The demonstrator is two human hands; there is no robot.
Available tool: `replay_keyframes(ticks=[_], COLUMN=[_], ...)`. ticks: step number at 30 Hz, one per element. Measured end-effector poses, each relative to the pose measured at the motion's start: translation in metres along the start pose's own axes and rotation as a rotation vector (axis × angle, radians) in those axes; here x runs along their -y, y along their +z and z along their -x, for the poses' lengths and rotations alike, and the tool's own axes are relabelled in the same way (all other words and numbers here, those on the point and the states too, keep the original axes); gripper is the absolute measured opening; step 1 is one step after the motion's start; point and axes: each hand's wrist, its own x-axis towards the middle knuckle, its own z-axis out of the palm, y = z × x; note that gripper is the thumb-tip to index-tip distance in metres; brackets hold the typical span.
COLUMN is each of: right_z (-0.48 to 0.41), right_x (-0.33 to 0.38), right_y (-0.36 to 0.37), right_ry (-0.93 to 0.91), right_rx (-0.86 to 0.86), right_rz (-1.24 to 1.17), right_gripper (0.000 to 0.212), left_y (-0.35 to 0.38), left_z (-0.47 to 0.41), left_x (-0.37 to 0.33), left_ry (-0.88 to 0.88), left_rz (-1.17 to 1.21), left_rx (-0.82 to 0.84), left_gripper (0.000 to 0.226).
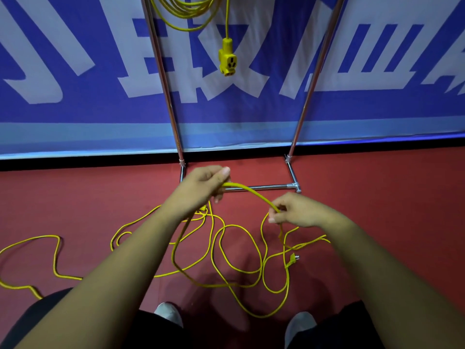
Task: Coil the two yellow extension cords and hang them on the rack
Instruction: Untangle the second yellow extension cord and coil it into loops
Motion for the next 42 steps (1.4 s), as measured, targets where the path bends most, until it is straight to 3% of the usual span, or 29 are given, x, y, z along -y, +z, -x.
replay_keyframes(ticks=[3, 6, 8, 11, 13, 15, 18, 21, 24, 25, 27, 30, 32, 34, 36, 39, 42], right_z=[0.002, 0.007, 0.006, 0.006, 0.005, 0.004, 0.001, 0.007, 0.010, 0.011, 0.010, 0.012, 0.011, 0.011, 0.010, 0.011, 0.012], right_x=[-0.037, -0.026, 0.002, 0.045, 0.060, 0.059, 0.024, -0.024, -0.043, -0.035, -0.008, 0.039, 0.055, 0.049, 0.024, -0.028, -0.050], right_y=[-0.003, -0.007, -0.006, 0.001, 0.005, 0.007, 0.006, 0.003, -0.002, -0.004, -0.003, 0.002, 0.002, -0.002, -0.005, -0.007, -0.010], right_ry=[0.181, 0.132, 0.027, -0.151, -0.235, -0.247, -0.164, 0.063, 0.151, 0.123, 0.002, -0.182, -0.271, -0.259, -0.160, 0.113, 0.218], right_rx=[0.024, -0.078, -0.124, -0.168, -0.195, -0.176, -0.040, 0.112, -0.020, -0.072, -0.124, -0.182, -0.240, -0.245, -0.173, 0.023, -0.078], right_rz=[0.016, -0.112, -0.183, -0.239, -0.279, -0.328, -0.168, 0.003, -0.020, -0.054, -0.164, -0.267, -0.309, -0.349, -0.232, 0.082, 0.007], right_gripper=[0.034, 0.027, 0.017, 0.011, 0.008, 0.008, 0.007, 0.013, 0.023, 0.022, 0.014, 0.012, 0.010, 0.008, 0.009, 0.017, 0.027], left_y=[-0.023, -0.040, -0.032, 0.001, 0.015, 0.018, 0.008, -0.015, -0.032, -0.032, -0.020, 0.011, 0.023, 0.025, 0.018, -0.004, -0.026], left_z=[-0.003, -0.002, 0.002, 0.006, 0.007, 0.007, 0.004, -0.001, -0.001, -0.001, -0.001, 0.002, 0.005, 0.005, 0.003, -0.001, -0.004], left_x=[0.004, 0.016, 0.017, 0.011, 0.008, 0.005, 0.001, 0.005, 0.017, 0.018, 0.016, 0.009, 0.009, 0.008, 0.004, 0.000, 0.016], left_ry=[-0.012, 0.024, 0.114, 0.079, 0.032, 0.013, -0.013, -0.071, -0.077, -0.018, 0.106, 0.092, 0.054, 0.023, 0.002, -0.063, -0.174], left_rz=[-0.087, -0.671, -0.702, -0.499, -0.514, -0.471, -0.324, -0.194, -0.545, -0.622, -0.595, -0.456, -0.488, -0.413, -0.242, 0.019, -0.201], left_rx=[-0.243, -0.391, -0.312, -0.009, 0.175, 0.211, -0.007, -0.323, -0.424, -0.408, -0.269, 0.033, 0.188, 0.218, 0.073, -0.273, -0.380], left_gripper=[0.043, 0.024, 0.029, 0.044, 0.037, 0.034, 0.038, 0.038, 0.022, 0.013, 0.027, 0.043, 0.028, 0.020, 0.029, 0.027, 0.014])
